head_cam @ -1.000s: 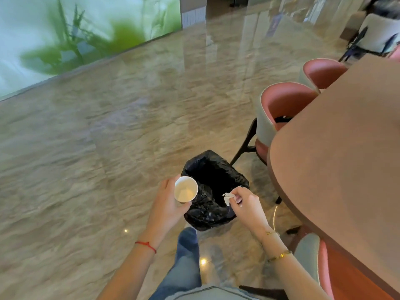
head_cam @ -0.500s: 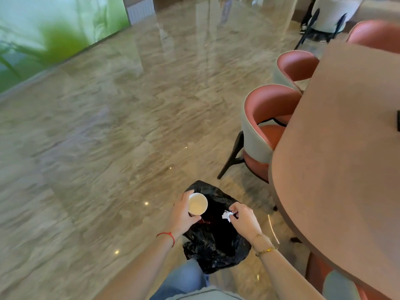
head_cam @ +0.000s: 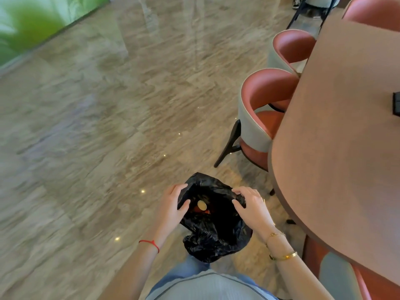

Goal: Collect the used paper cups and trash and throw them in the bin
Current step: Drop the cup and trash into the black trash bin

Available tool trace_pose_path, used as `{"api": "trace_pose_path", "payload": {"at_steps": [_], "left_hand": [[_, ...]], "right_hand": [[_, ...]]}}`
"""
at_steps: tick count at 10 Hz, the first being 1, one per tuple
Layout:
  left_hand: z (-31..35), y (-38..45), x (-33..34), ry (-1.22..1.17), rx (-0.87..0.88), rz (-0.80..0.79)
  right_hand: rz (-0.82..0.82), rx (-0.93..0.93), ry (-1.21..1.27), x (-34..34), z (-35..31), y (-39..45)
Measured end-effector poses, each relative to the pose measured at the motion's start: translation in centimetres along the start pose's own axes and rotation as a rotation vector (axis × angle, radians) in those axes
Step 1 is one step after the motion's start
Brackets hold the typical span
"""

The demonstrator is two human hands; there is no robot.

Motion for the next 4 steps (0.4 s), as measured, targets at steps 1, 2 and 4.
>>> {"api": "trace_pose_path", "payload": {"at_steps": [1,2,4], "left_hand": [[1.8,-2.3,-2.2,0.051,0.031,0.063],[3.4,-4.9,-3.8,0.094,0.036,0.122],[4.4,-9.9,-4.4,0.111,-0.018,0.21]], "right_hand": [[0.04,-0.066,-0.011,-1.8,-1.4,-1.1],[0.054,-0.104,-0.007,-3.0,-2.0,-2.3],[0.079,-0.195,0.027,-4.2,-1.7,-5.6]]}}
Point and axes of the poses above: each hand's wrist, its own y-axis towards the middle knuckle, its own x-axis out of the palm, z = x × y, the point moved 10 cm from there along y, towards the middle knuckle, and after that the axes turned 12 degrees about -y, right-handed, at the moved point
